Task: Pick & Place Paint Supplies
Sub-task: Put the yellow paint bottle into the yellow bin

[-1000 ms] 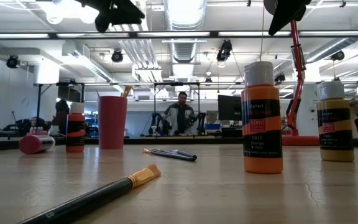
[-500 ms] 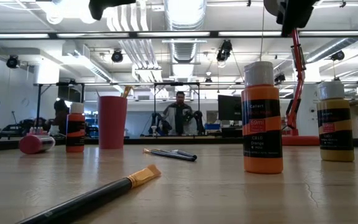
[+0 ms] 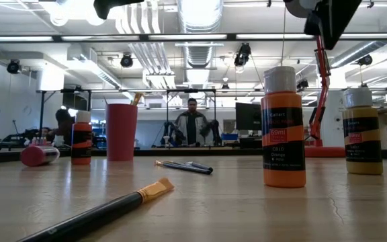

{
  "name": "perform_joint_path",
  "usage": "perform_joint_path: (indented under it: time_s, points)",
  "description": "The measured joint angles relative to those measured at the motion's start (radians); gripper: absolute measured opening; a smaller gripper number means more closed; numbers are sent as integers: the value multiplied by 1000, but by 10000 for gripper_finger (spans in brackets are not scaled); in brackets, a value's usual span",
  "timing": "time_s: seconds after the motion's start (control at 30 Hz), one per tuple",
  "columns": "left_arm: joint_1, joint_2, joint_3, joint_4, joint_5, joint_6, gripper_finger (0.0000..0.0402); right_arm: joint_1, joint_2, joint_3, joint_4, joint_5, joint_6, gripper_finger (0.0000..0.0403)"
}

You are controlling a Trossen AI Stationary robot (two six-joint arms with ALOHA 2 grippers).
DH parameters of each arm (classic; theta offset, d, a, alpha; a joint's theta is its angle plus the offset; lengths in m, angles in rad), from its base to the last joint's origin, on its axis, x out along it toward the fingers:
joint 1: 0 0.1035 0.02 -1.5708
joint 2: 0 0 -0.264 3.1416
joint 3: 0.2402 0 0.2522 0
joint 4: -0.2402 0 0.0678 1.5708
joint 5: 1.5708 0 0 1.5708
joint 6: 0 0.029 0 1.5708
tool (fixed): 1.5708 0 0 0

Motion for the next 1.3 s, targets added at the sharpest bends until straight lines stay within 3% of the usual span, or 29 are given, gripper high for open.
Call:
perform_joint_path:
  time_s: [0.53, 0.83, 1.3]
  points:
    - [0, 2, -1, -28, 0, 4, 126, 97, 118, 0, 40, 12, 3, 180]
    - [0, 4, -2, -46, 0, 4, 126, 97, 191, 0, 27, 11, 0, 159]
    - [0, 7, -2, -63, 0, 3, 126, 116, 189, -33, 28, 38, 26, 132]
